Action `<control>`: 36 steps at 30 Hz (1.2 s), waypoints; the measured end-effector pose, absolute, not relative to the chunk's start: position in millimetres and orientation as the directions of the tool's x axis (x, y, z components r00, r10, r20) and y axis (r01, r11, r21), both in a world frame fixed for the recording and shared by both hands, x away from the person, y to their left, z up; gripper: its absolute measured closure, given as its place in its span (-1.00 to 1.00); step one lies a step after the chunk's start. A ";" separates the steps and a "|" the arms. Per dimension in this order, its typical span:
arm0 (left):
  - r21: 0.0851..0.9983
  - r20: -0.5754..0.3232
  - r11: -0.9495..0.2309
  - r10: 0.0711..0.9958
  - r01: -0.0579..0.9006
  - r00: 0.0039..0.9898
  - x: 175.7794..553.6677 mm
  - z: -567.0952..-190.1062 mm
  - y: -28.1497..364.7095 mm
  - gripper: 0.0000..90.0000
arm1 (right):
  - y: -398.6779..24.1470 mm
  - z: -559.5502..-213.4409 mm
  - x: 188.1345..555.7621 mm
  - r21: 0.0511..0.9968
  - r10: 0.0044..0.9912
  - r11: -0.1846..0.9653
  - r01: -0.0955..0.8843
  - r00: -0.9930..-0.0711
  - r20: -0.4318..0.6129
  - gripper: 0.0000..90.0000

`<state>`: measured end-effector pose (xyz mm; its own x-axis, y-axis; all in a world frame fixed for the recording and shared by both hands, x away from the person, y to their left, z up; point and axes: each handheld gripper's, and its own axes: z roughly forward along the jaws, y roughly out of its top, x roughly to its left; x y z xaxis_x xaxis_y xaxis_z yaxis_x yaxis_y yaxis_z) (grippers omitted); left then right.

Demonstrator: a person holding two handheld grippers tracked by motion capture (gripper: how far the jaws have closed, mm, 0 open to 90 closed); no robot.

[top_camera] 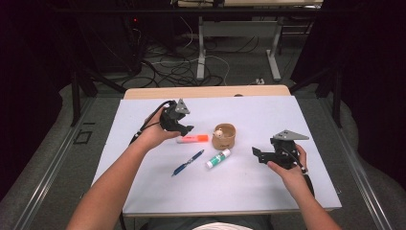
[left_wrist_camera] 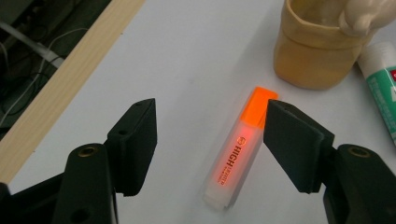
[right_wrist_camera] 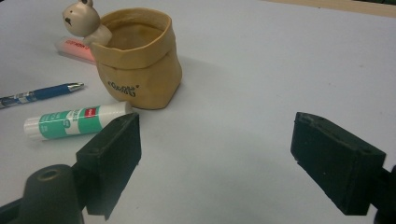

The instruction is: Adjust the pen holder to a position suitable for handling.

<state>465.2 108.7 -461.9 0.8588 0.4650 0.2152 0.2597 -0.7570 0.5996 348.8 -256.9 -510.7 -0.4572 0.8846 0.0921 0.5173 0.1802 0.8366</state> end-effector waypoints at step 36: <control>0.463 0.162 -0.863 0.305 0.201 0.938 493.9 -491.5 130.6 0.08 | -253.9 -514.9 350.7 0.831 0.875 0.198 0.520 -0.476 0.090 -0.65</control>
<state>493.9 130.6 -491.5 0.9385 0.3051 0.1619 0.2006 -0.8631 0.4635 350.7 -253.9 -514.9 -0.4759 0.8749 0.0896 0.5198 0.1977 0.8311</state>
